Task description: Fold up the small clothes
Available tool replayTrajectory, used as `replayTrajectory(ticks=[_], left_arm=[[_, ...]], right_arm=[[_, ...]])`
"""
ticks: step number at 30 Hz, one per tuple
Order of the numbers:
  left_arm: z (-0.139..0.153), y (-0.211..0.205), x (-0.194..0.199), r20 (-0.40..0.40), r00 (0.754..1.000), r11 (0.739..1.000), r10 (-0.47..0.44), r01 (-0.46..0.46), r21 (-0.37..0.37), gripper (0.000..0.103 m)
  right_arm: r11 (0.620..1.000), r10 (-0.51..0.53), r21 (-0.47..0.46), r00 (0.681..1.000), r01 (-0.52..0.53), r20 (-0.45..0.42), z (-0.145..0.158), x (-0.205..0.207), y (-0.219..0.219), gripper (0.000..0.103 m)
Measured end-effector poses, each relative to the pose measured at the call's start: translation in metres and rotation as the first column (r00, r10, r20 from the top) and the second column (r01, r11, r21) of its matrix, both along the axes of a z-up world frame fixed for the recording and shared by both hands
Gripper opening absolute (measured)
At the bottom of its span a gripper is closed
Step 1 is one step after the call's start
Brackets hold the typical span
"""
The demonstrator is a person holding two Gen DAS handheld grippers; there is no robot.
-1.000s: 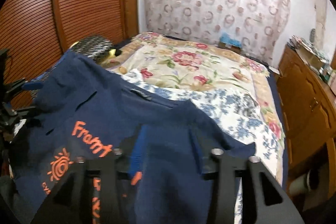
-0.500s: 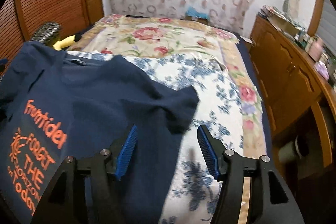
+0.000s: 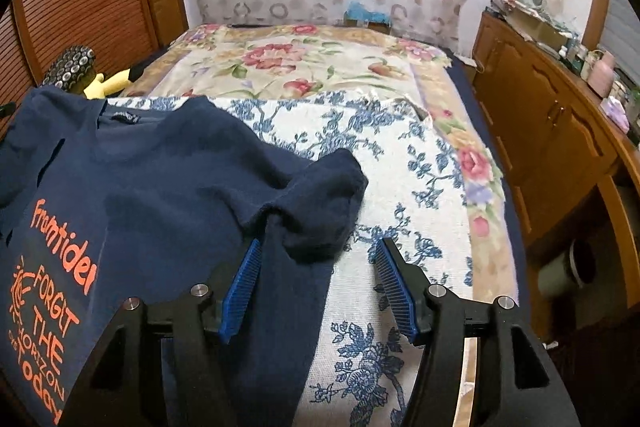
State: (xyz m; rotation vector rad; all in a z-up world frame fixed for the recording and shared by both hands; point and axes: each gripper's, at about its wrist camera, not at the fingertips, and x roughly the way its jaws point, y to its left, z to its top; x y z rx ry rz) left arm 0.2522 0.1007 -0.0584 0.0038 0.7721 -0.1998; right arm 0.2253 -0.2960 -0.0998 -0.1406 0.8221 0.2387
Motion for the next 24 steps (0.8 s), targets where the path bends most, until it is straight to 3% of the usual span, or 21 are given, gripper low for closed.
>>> replayTrajectory(ticks=[7,11,14,16,18,21,23,24], left_arm=[[-0.011,-0.007,0.012,-0.042,0.999,1.000,-0.026,0.026,-0.009,0.046],[-0.015,-0.009,0.016,-0.055,0.998,1.000,-0.027,0.026,-0.015,0.045],[-0.013,-0.012,0.015,-0.048,0.998,0.999,-0.041,0.039,-0.032,0.030],[-0.010,-0.013,0.012,-0.033,0.998,0.997,-0.055,0.054,-0.048,0.010],[-0.007,-0.016,0.009,-0.024,0.998,0.996,-0.065,0.064,-0.064,0.009],[-0.002,-0.027,0.002,0.004,0.996,0.995,-0.084,0.084,-0.053,0.008],[0.006,-0.031,-0.003,0.024,0.996,0.994,-0.091,0.092,-0.051,0.008],[0.010,-0.033,-0.005,0.038,0.995,0.994,-0.094,0.096,-0.052,0.008]], right_arm=[[1.000,0.016,0.008,1.000,-0.016,-0.007,0.001,0.005,0.000,0.062],[1.000,0.030,0.001,0.999,-0.030,-0.026,0.001,0.010,0.002,0.062],[0.999,0.040,-0.001,0.999,-0.040,-0.028,0.001,0.012,0.003,0.061],[0.999,0.054,0.002,0.998,-0.054,-0.028,0.001,0.011,0.004,0.056],[0.998,0.062,0.008,0.998,-0.061,-0.029,0.001,0.008,0.007,0.055],[0.997,0.078,0.014,0.997,-0.077,-0.027,0.002,0.003,0.010,0.034],[0.995,0.097,0.017,0.995,-0.097,-0.030,0.002,0.000,0.014,0.014],[0.994,0.107,0.018,0.994,-0.107,-0.029,0.003,-0.002,0.015,0.012]])
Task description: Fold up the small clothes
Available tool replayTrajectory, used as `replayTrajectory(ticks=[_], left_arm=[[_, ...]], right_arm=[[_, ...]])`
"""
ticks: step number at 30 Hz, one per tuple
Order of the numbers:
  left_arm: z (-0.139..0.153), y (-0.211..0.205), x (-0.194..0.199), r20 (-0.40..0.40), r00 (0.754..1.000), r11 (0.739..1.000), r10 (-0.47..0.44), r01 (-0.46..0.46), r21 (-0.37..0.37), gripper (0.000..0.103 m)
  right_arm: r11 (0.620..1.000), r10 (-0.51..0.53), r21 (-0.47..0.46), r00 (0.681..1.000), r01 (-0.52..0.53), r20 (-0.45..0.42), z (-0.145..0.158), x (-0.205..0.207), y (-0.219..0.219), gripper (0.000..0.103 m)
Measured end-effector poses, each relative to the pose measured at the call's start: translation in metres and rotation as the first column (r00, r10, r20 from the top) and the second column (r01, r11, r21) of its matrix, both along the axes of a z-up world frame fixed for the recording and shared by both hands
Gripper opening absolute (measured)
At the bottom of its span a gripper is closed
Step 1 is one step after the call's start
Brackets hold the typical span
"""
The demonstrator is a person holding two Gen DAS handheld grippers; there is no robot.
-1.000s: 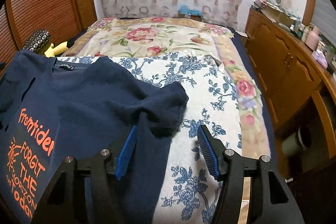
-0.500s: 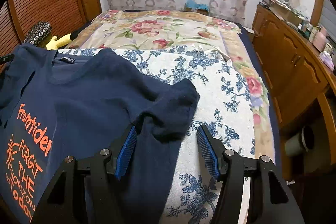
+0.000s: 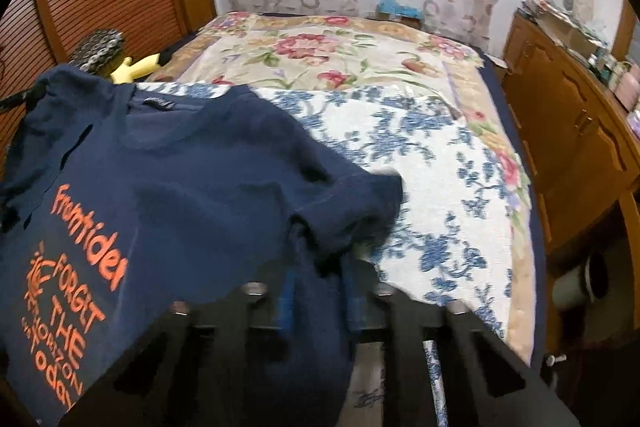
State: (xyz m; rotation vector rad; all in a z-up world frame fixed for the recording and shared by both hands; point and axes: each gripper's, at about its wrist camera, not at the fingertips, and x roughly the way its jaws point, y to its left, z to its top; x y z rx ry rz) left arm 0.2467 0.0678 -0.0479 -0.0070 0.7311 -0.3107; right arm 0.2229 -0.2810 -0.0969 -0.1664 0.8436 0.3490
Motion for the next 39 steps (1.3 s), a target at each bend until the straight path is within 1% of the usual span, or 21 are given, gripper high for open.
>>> replayTrajectory(ticks=[2,4,8,9,13,19,22,24,26,30,33,35,36,39], left_arm=[[0.012,-0.002,-0.006,0.029,1.000,1.000,-0.003,0.003,-0.011,0.008],[0.027,-0.002,-0.011,0.064,0.998,1.000,-0.005,0.007,-0.022,0.007],[0.068,-0.004,-0.013,0.146,0.989,0.999,0.005,0.000,-0.035,0.007],[0.074,-0.004,-0.012,0.157,0.988,0.999,0.008,-0.003,-0.036,0.007],[0.116,0.001,0.000,0.217,0.976,0.997,0.038,-0.023,-0.072,0.007],[0.168,0.005,0.017,0.303,0.950,0.997,0.078,-0.072,-0.031,0.007],[0.179,0.010,0.026,0.324,0.941,0.995,0.102,-0.099,-0.024,0.007],[0.174,0.011,0.032,0.318,0.943,0.995,0.101,-0.104,-0.007,0.007],[0.158,0.009,0.031,0.298,0.950,0.995,0.089,-0.097,0.013,0.007],[0.119,0.010,0.025,0.233,0.970,0.997,0.067,-0.074,0.019,0.007],[0.086,0.007,0.013,0.185,0.982,0.998,0.043,-0.051,0.036,0.007],[0.075,0.004,0.002,0.169,0.985,0.999,0.036,-0.042,0.033,0.007],[0.075,0.000,-0.004,0.169,0.985,0.999,0.034,-0.040,0.034,0.007],[0.069,-0.002,-0.029,0.175,0.984,0.999,0.021,-0.029,0.039,0.007]], right_arm=[[1.000,0.005,0.003,1.000,-0.005,0.025,0.005,-0.007,0.002,0.010],[1.000,0.003,0.029,0.997,-0.005,0.072,0.020,-0.017,0.000,0.009],[0.998,0.005,0.066,0.978,-0.020,0.210,0.074,-0.040,-0.003,0.008],[0.998,0.009,0.064,0.970,-0.025,0.242,0.087,-0.045,-0.003,0.008],[0.999,0.023,0.027,0.937,-0.035,0.349,0.141,-0.057,0.001,0.008],[1.000,-0.020,0.025,0.902,0.011,0.432,0.204,-0.055,-0.003,0.008],[0.999,-0.041,-0.004,0.886,0.049,0.461,0.223,-0.045,-0.001,0.008],[0.997,-0.064,-0.012,0.888,0.078,0.455,0.223,-0.037,0.002,0.008],[0.995,-0.072,-0.028,0.900,0.093,0.430,0.211,-0.032,0.008,0.008],[0.994,-0.069,-0.056,0.929,0.096,0.363,0.173,-0.030,0.021,0.008],[0.992,-0.063,-0.084,0.949,0.093,0.310,0.143,-0.035,0.028,0.008],[0.992,-0.053,-0.096,0.959,0.082,0.279,0.127,-0.044,0.033,0.008],[0.992,-0.049,-0.100,0.960,0.079,0.275,0.121,-0.050,0.035,0.008],[0.994,-0.051,-0.076,0.963,0.074,0.266,0.114,-0.066,0.040,0.008]])
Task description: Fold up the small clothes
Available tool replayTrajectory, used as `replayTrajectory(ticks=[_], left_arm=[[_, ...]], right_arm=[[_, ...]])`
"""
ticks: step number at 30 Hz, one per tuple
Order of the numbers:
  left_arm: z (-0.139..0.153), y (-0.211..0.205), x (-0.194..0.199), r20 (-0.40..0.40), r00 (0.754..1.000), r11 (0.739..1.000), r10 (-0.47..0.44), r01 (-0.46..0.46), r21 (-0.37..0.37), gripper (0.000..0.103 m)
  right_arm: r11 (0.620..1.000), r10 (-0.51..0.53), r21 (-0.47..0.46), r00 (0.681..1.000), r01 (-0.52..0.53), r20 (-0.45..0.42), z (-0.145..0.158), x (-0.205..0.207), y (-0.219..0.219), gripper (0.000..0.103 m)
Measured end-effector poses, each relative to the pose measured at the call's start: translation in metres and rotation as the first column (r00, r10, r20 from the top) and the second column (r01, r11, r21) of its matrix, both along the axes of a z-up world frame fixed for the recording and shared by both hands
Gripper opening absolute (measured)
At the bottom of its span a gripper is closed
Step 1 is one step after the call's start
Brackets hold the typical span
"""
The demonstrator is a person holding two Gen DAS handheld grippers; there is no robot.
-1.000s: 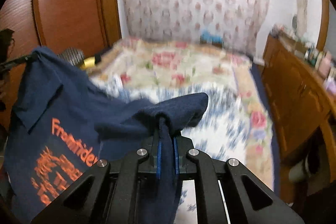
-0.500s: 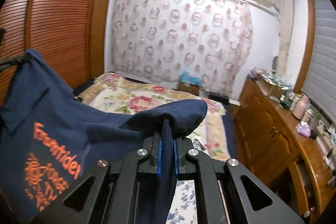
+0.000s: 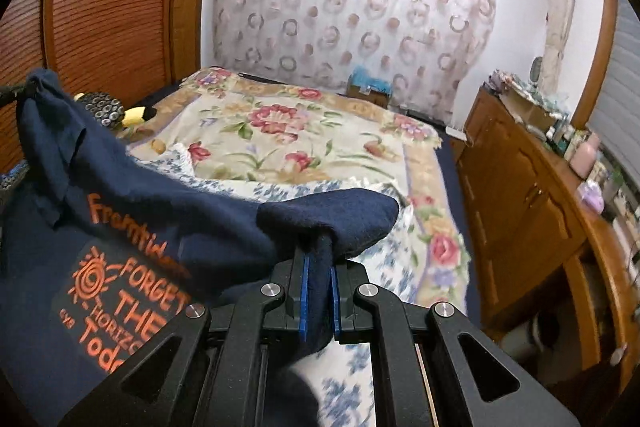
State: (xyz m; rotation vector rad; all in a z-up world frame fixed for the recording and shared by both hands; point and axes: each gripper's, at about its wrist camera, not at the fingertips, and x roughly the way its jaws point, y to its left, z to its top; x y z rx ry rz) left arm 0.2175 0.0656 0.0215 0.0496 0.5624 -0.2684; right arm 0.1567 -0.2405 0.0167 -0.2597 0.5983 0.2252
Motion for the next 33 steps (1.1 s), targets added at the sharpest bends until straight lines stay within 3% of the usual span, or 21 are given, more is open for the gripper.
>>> replayTrajectory(ticks=[3,11,20,23,28,33], left_arm=[[-0.005,0.002,-0.033,0.008,1.000,1.000,-0.013,0.013,0.004,0.007],[-0.025,0.011,-0.128,0.011,1.000,0.999,-0.021,0.022,-0.041,0.007],[-0.048,0.017,-0.187,-0.037,0.999,0.997,-0.033,0.031,-0.065,0.007],[-0.061,0.018,-0.201,-0.058,0.998,0.999,-0.014,0.012,-0.039,0.007],[-0.079,0.026,-0.210,-0.082,0.997,1.000,0.000,-0.001,-0.019,0.022],[-0.074,0.034,-0.213,-0.061,0.998,1.000,0.017,-0.018,-0.017,0.041]], right_arm=[[0.999,0.006,0.034,1.000,-0.006,0.005,0.001,-0.030,-0.002,0.008],[0.996,0.038,0.082,0.999,-0.039,0.014,-0.007,-0.092,-0.057,0.008],[0.992,0.051,0.116,0.998,-0.045,-0.045,-0.013,-0.144,-0.086,0.008],[0.991,0.066,0.124,0.995,-0.057,-0.071,-0.011,-0.158,-0.089,0.008],[0.994,0.051,0.105,0.988,-0.036,-0.144,-0.029,-0.170,-0.089,0.008],[0.998,0.033,0.059,0.988,-0.025,-0.150,-0.020,-0.167,-0.086,0.021]])
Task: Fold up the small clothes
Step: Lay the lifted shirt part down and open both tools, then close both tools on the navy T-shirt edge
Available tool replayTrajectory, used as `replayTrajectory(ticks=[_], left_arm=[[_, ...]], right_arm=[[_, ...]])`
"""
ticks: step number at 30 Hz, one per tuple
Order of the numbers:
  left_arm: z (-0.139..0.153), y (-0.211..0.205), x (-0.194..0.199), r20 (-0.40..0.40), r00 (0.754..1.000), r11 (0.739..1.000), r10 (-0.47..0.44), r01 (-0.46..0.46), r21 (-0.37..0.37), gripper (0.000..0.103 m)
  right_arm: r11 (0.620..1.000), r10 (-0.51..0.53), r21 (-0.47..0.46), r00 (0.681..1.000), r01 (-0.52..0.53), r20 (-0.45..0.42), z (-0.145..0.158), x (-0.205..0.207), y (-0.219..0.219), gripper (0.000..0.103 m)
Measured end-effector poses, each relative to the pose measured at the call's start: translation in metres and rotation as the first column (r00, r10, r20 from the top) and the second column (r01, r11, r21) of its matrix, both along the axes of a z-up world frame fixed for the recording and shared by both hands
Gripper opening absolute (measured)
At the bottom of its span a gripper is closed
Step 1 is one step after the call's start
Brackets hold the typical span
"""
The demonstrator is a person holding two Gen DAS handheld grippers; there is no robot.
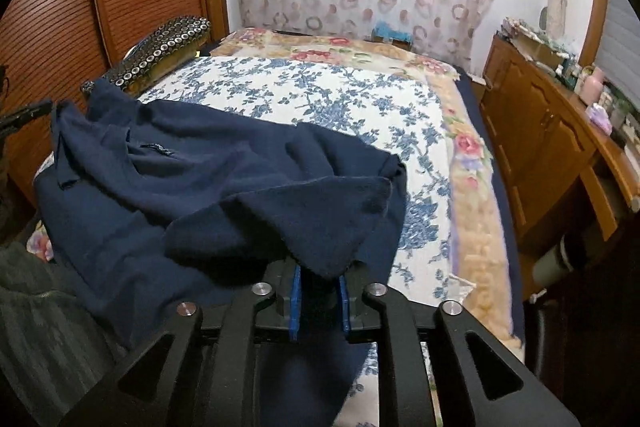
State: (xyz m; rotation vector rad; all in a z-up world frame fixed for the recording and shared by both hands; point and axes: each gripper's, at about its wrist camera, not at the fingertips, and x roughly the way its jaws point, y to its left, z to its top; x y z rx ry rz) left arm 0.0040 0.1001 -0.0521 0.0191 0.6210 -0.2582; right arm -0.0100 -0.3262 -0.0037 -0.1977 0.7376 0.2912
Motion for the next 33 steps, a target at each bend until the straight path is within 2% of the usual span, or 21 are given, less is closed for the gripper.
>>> replayTrajectory(ticks=[2,4,7,12,16,21,24,27,32,33], left_arm=[[0.006,0.002,0.002,0.012,1.000,1.000,0.001,-0.001,0.009,0.044],[0.009,0.002,0.007,0.016,1.000,1.000,0.005,-0.006,0.019,0.057],[0.009,0.001,0.019,0.014,1.000,1.000,-0.012,0.012,0.016,0.069],[0.001,-0.006,0.045,0.013,1.000,0.999,0.002,-0.002,0.036,0.070],[-0.009,-0.006,0.069,-0.013,1.000,0.999,0.006,-0.006,0.037,0.070],[-0.021,-0.007,0.097,-0.060,0.998,0.999,0.010,-0.007,0.049,0.070],[-0.029,-0.008,0.108,-0.094,0.996,0.999,0.011,-0.006,0.051,0.070],[-0.037,-0.008,0.116,-0.122,0.992,0.998,0.020,-0.013,0.055,0.070],[-0.041,-0.010,0.116,-0.123,0.992,0.998,0.015,-0.008,0.059,0.070],[-0.041,-0.009,0.116,-0.122,0.992,0.998,0.014,-0.007,0.057,0.067]], right_arm=[[1.000,-0.007,-0.024,1.000,0.007,0.030,0.012,0.003,0.004,0.042],[1.000,-0.002,-0.019,0.998,0.003,0.061,0.026,0.003,0.003,0.046],[1.000,0.000,-0.024,0.994,0.002,0.110,0.046,0.005,0.003,0.052],[1.000,-0.006,-0.023,0.989,0.009,0.145,0.061,0.031,0.005,0.054],[1.000,-0.013,-0.003,0.992,0.014,0.122,0.044,0.056,0.007,0.053],[0.999,-0.032,-0.004,0.999,0.032,0.020,0.004,0.106,0.005,0.053],[0.999,-0.042,-0.001,0.999,0.042,-0.024,-0.008,0.131,0.003,0.053],[0.998,-0.063,-0.014,0.997,0.062,-0.047,-0.020,0.137,0.003,0.057],[0.998,-0.068,-0.007,0.995,0.068,-0.069,-0.028,0.149,0.001,0.058],[0.998,-0.069,-0.006,0.995,0.069,-0.070,-0.029,0.149,0.001,0.058]])
